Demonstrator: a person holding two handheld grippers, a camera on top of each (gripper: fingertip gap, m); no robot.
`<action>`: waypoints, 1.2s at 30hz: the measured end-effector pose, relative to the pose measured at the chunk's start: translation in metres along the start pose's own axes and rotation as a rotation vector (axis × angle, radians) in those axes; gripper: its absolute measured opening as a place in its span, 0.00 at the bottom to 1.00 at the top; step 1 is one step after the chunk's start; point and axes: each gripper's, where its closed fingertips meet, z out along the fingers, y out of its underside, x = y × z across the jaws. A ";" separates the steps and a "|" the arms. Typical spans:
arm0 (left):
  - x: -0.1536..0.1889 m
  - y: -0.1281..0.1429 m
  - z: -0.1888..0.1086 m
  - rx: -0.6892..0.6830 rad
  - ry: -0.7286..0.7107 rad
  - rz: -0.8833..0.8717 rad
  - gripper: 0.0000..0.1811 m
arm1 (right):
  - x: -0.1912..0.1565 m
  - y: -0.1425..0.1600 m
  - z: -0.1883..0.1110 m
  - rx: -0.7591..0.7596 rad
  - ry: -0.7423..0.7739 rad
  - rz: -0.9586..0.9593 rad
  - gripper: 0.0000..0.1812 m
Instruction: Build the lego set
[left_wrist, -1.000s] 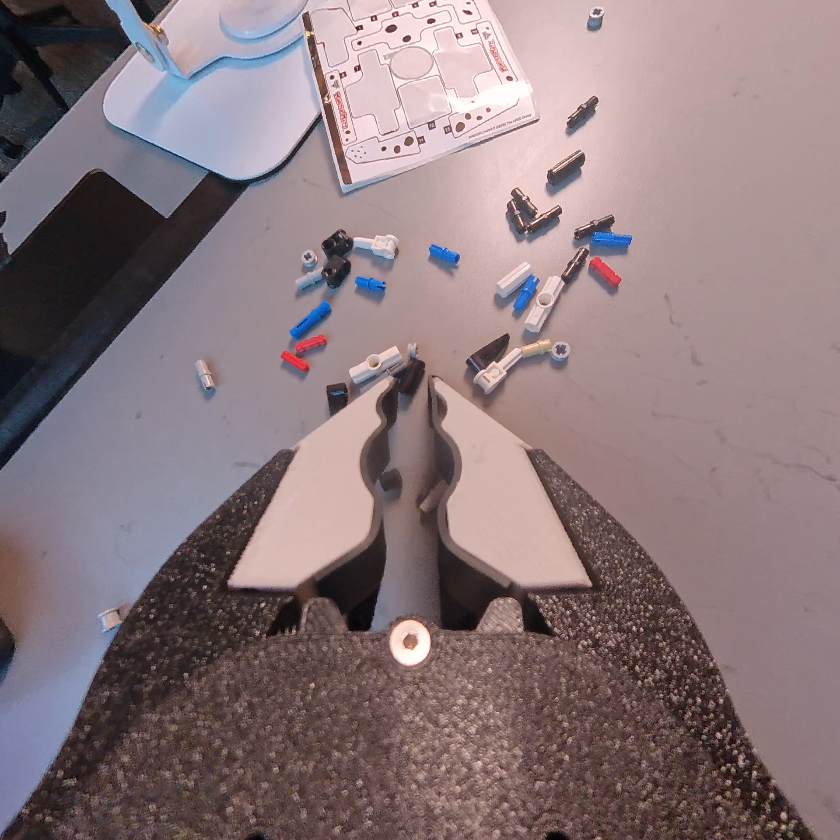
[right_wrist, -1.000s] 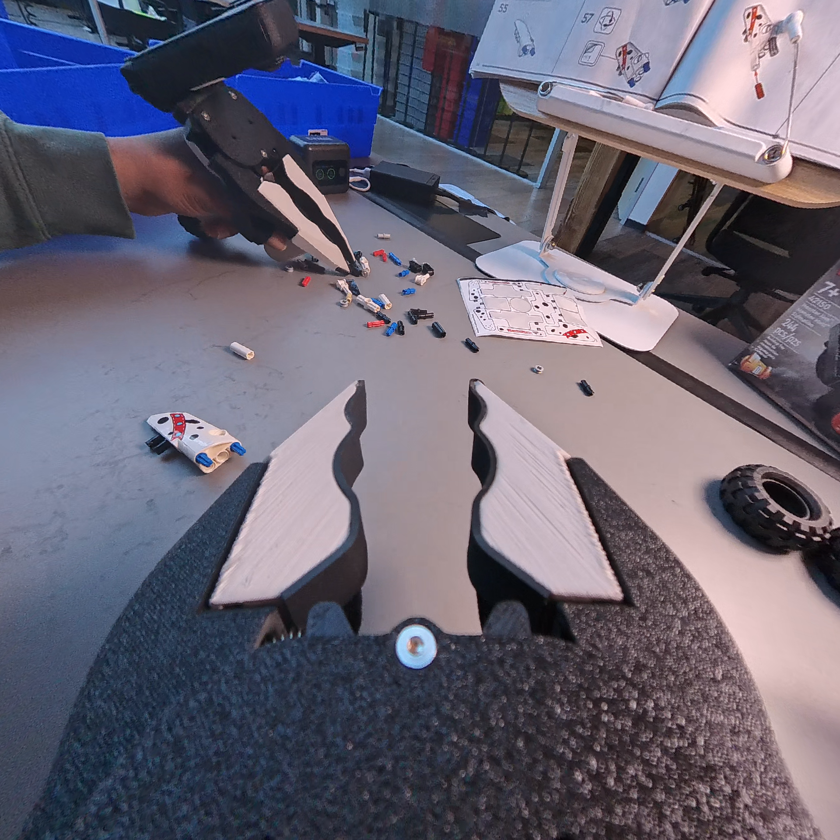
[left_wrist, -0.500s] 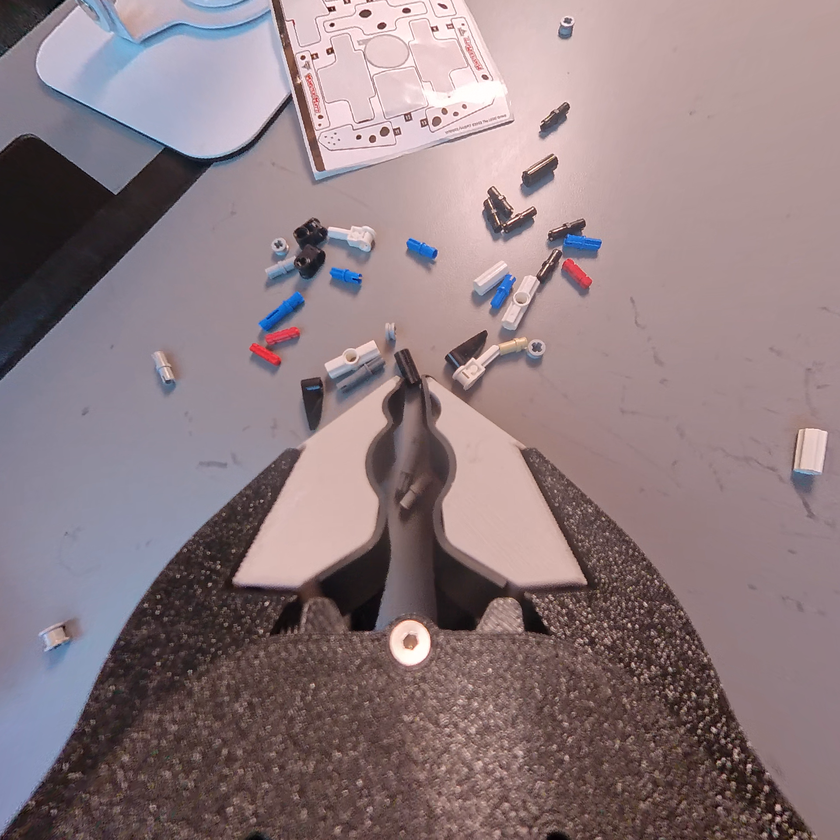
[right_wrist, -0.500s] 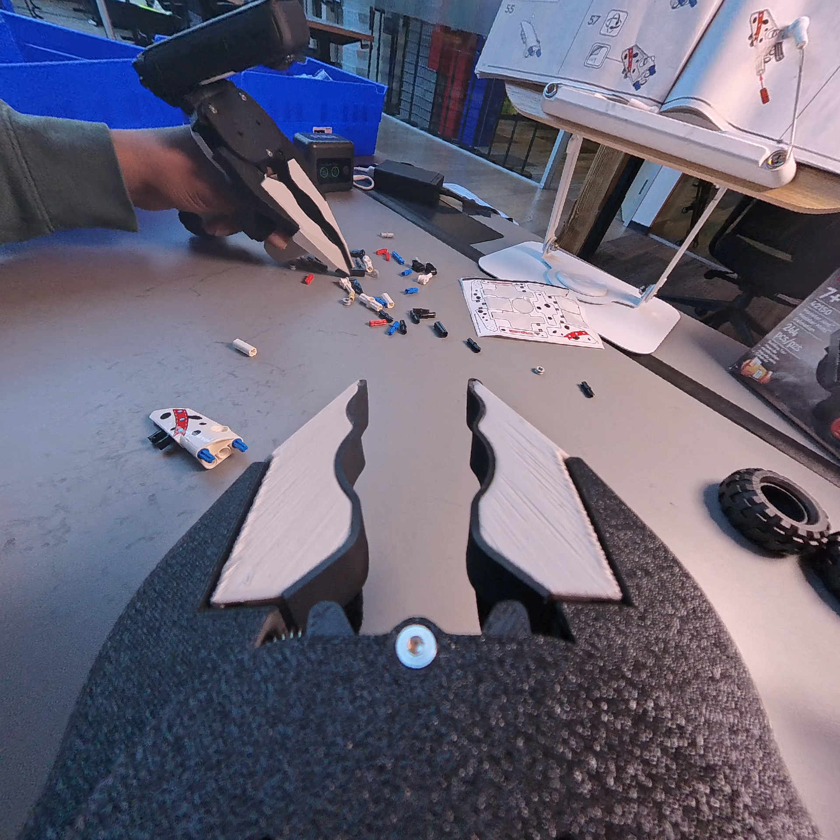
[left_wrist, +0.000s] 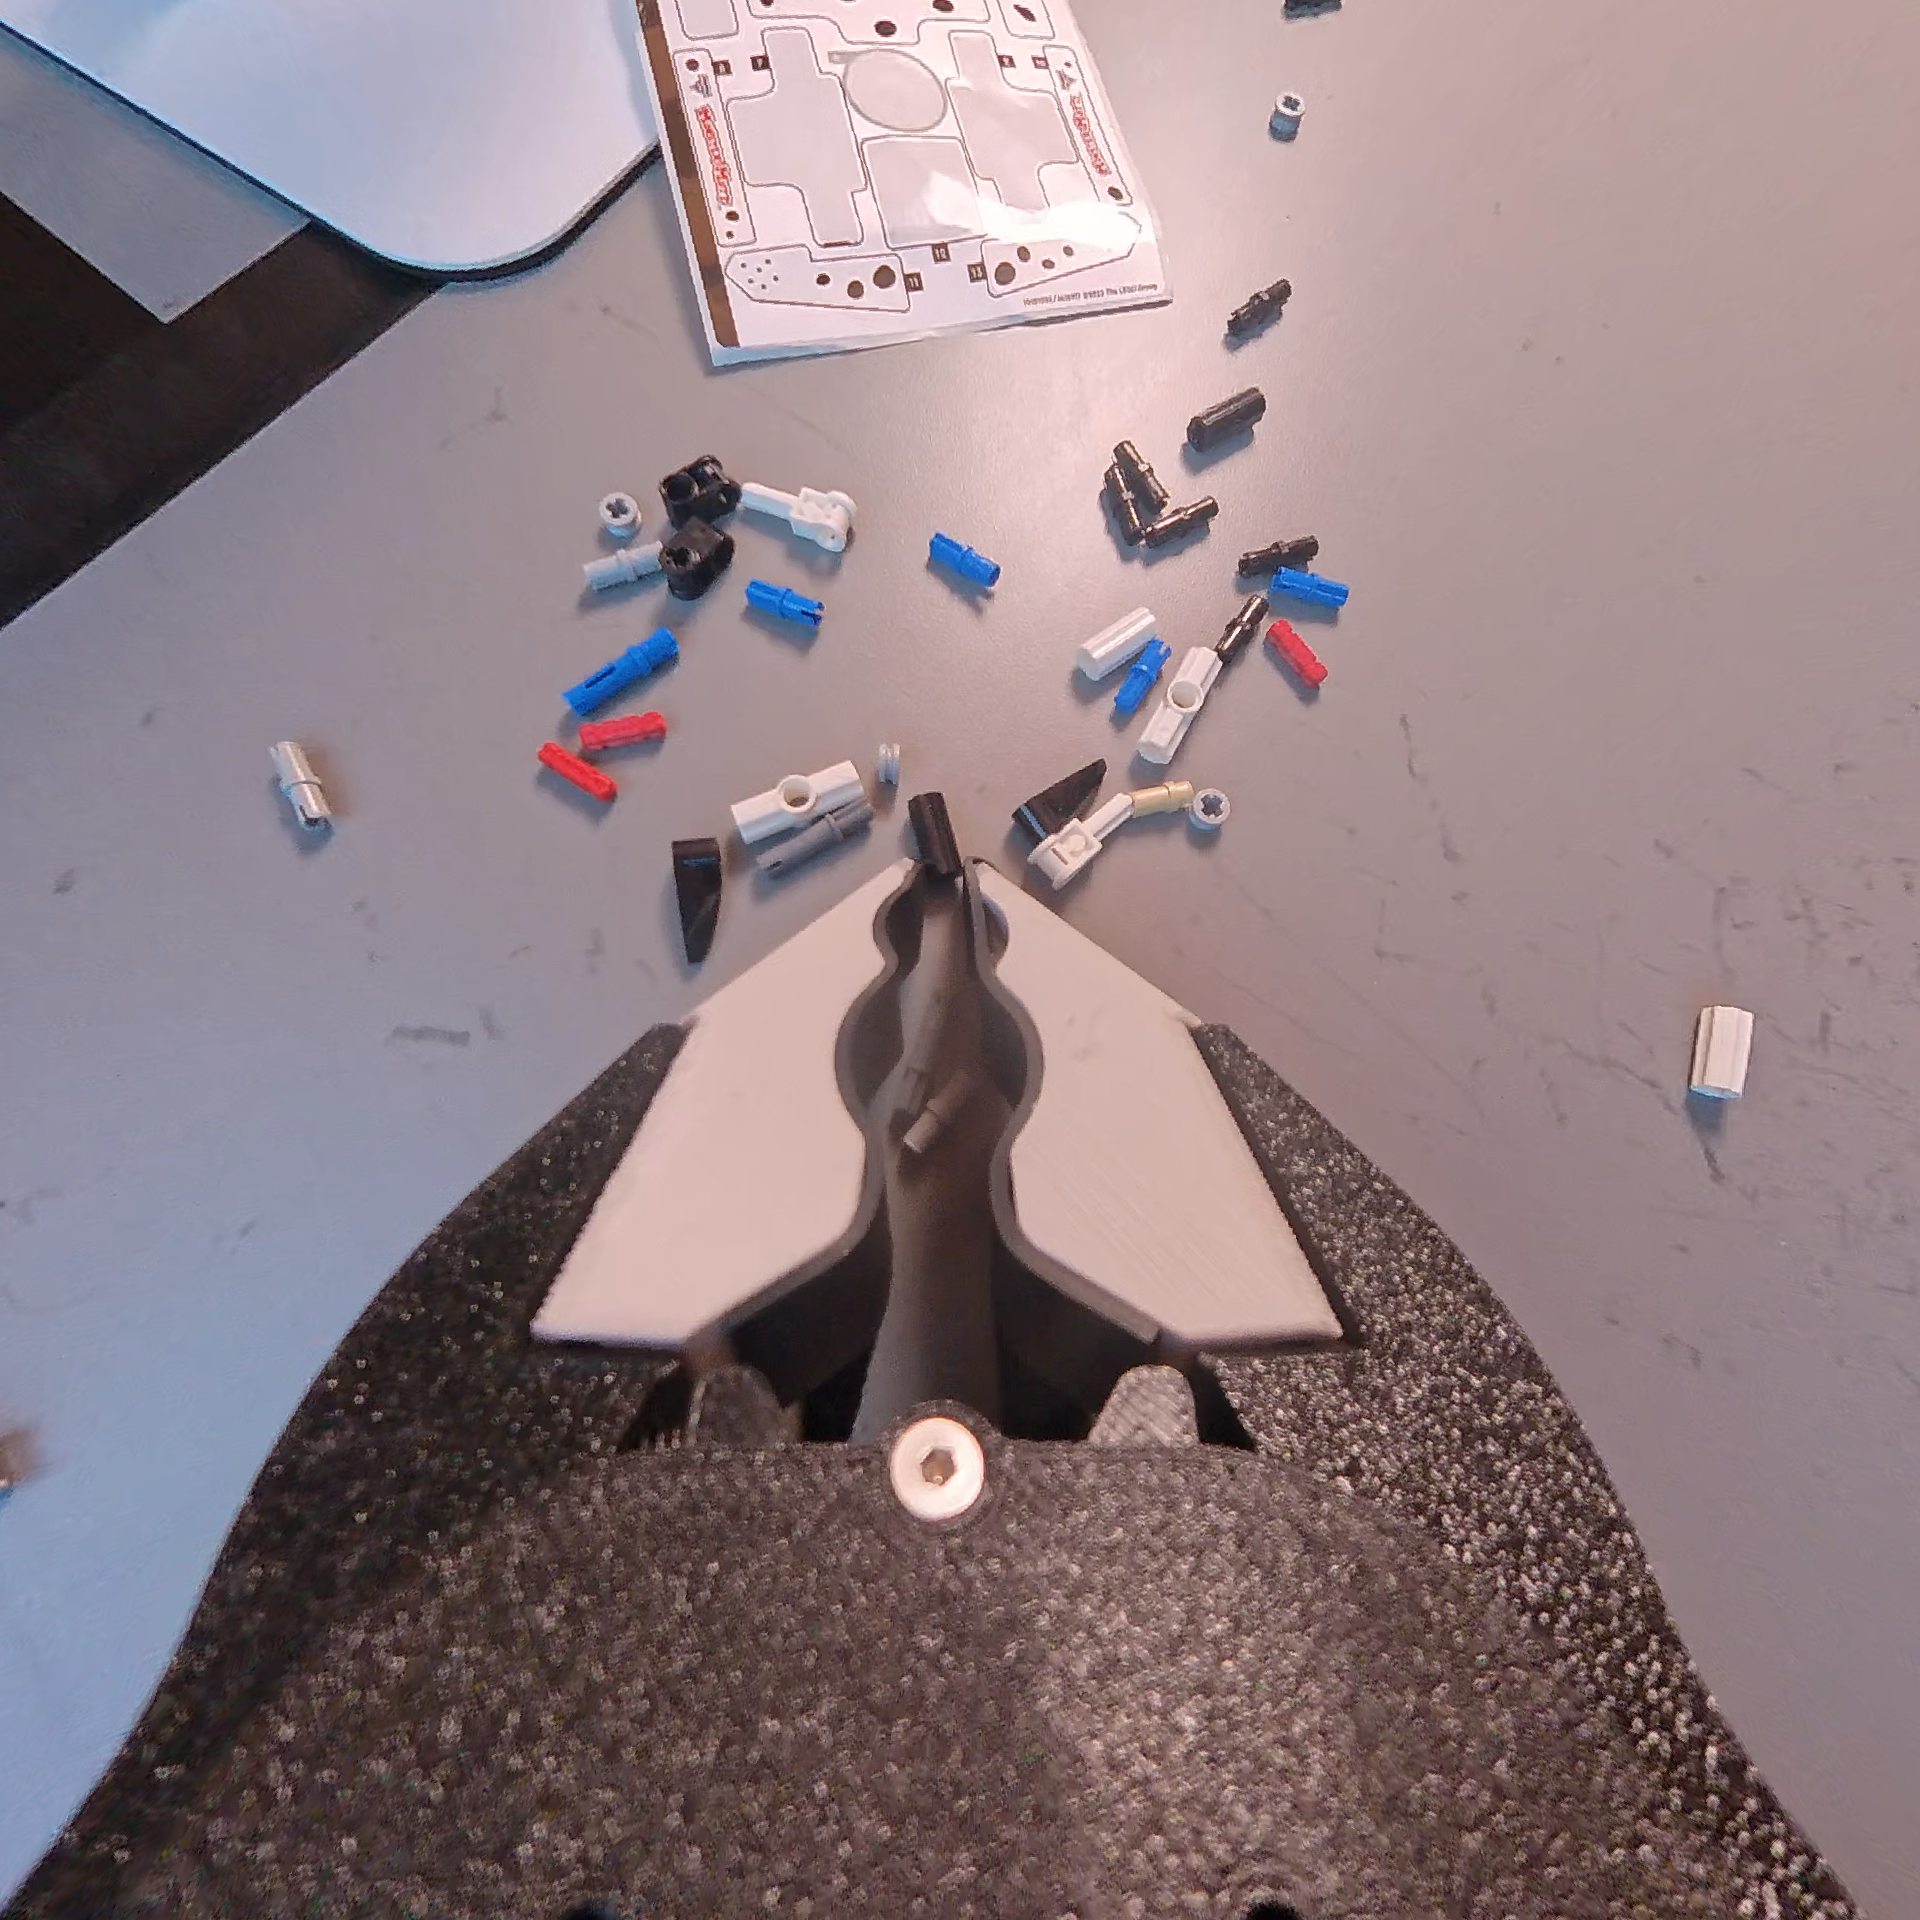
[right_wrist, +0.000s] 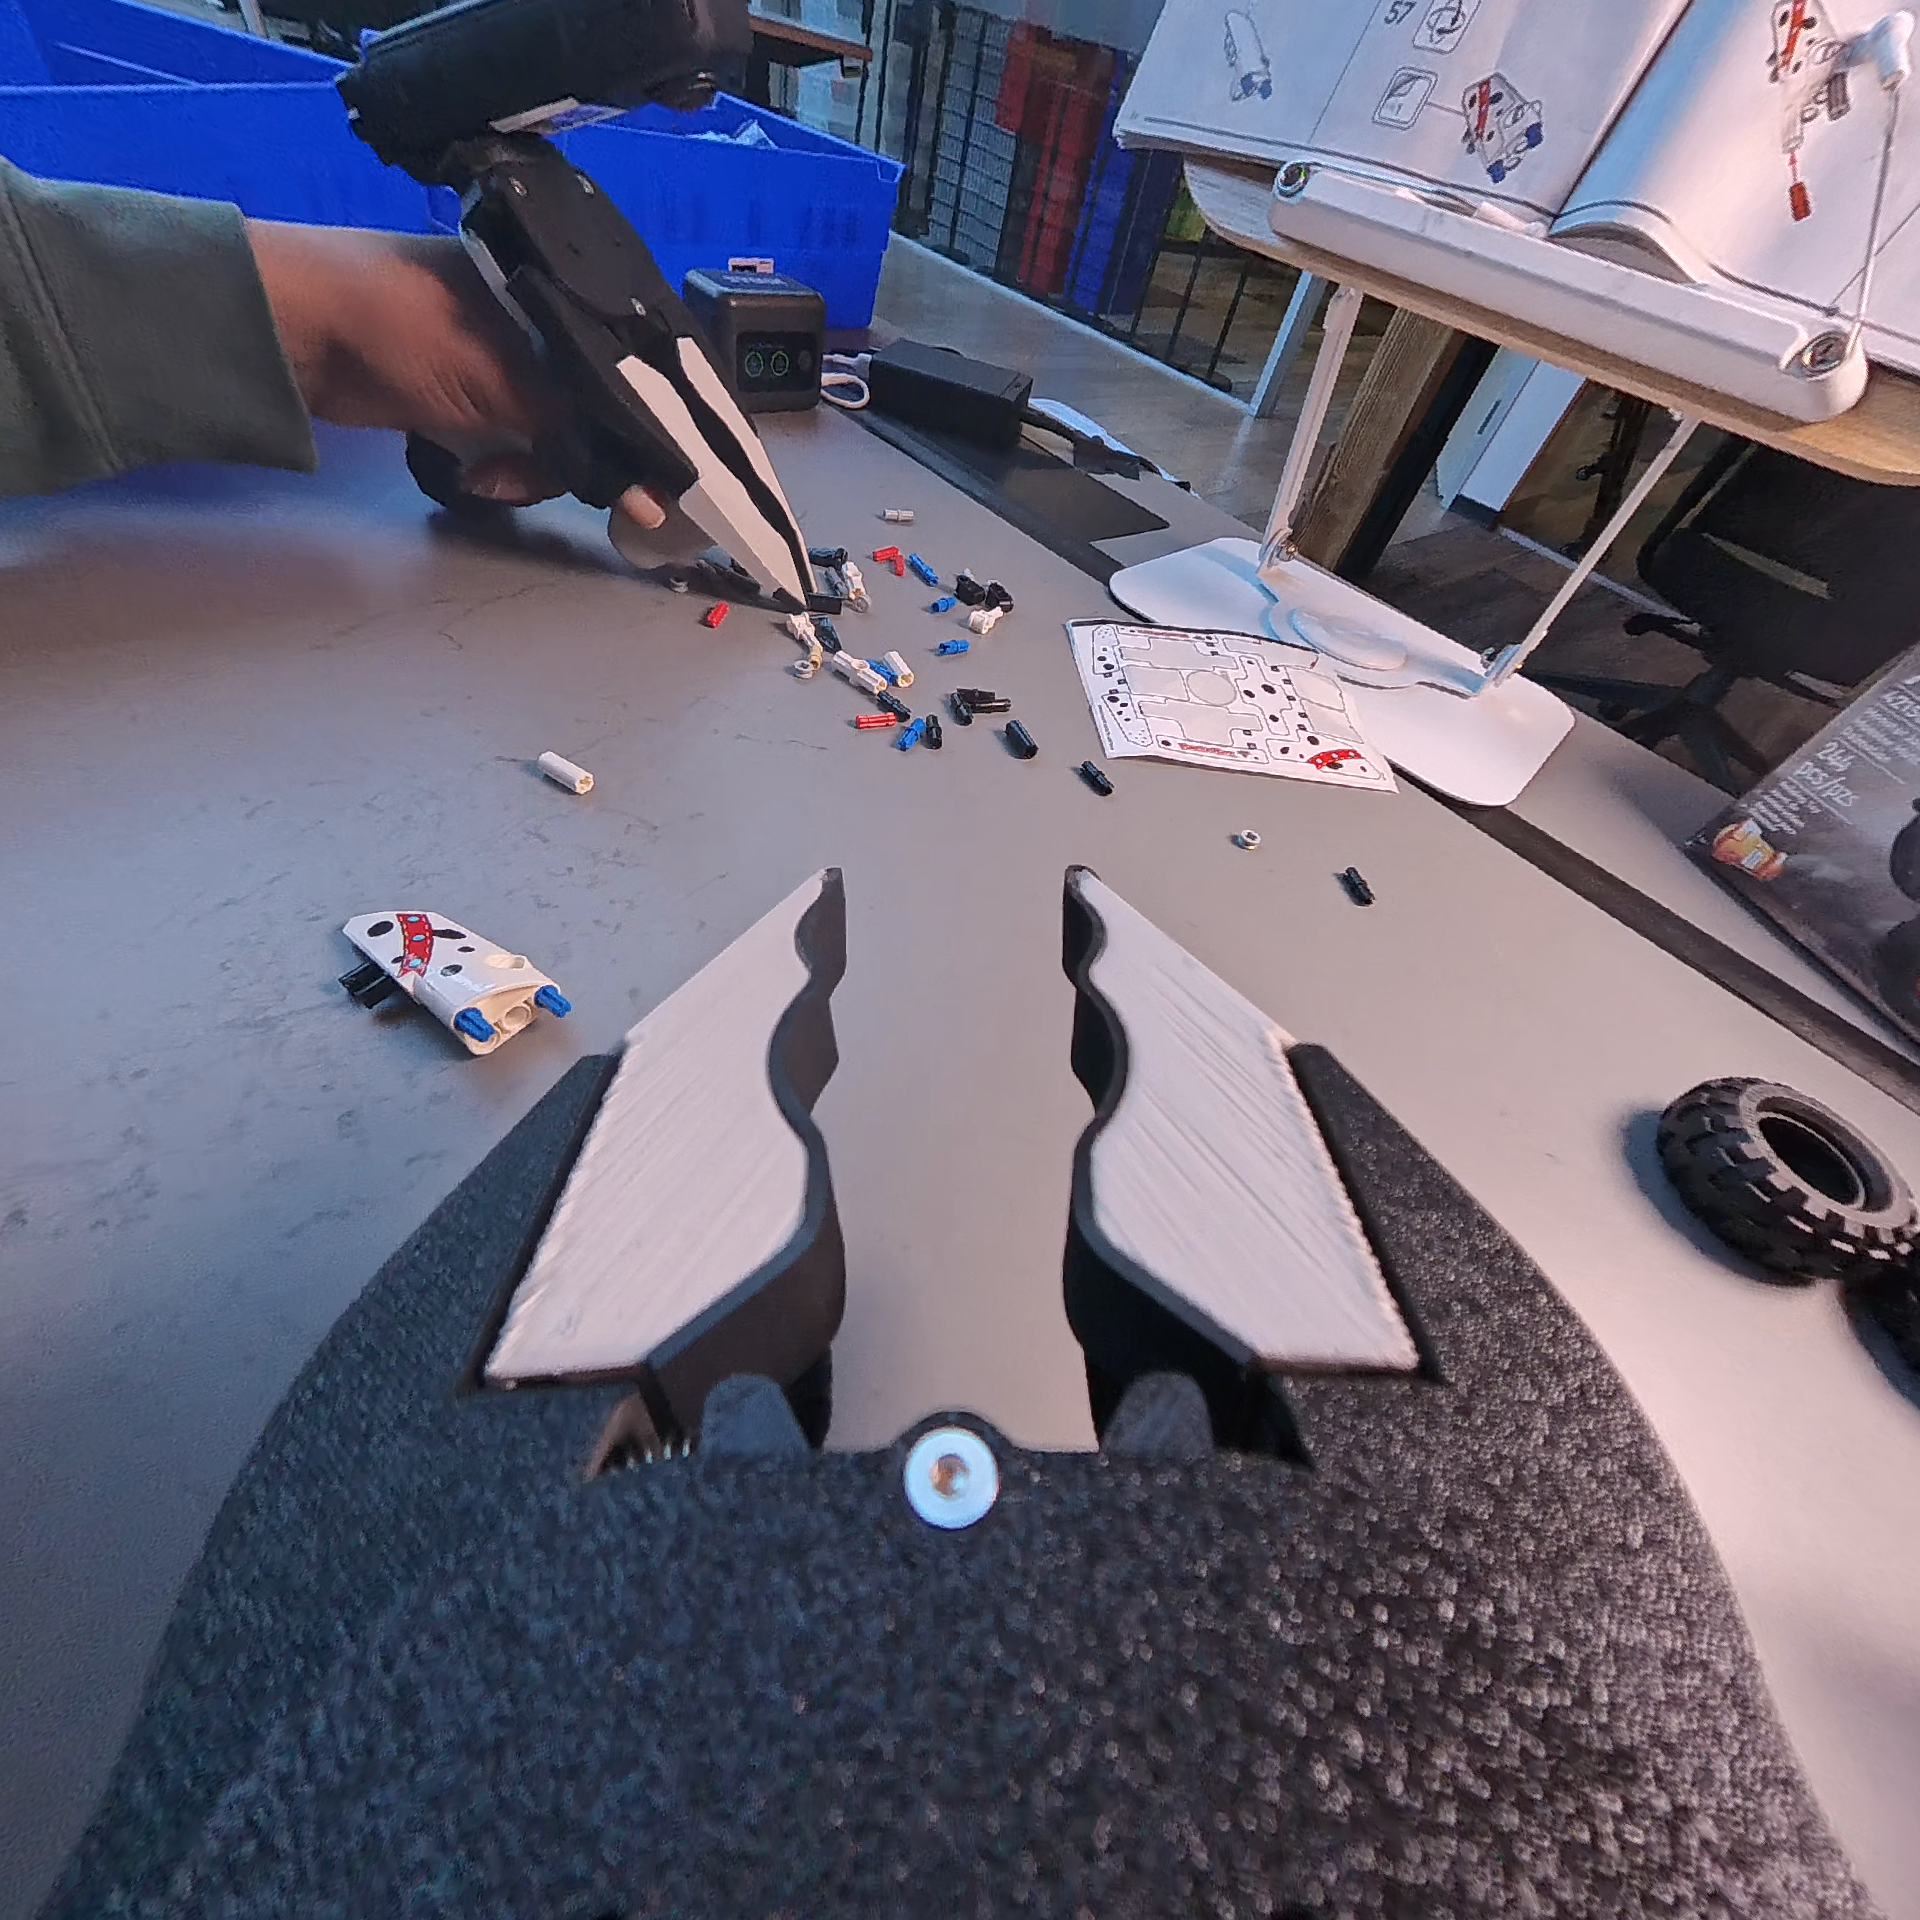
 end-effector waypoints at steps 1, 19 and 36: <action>0.000 0.000 0.000 -0.001 0.007 -0.011 0.04 | 0.000 0.000 0.000 -0.001 -0.001 -0.001 0.23; 0.089 -0.007 -0.041 0.121 0.146 0.112 0.03 | 0.005 -0.005 -0.005 0.016 0.022 -0.024 0.22; 0.124 0.037 -0.027 -0.004 0.181 0.178 0.06 | 0.000 0.000 -0.001 -0.004 0.012 -0.045 0.22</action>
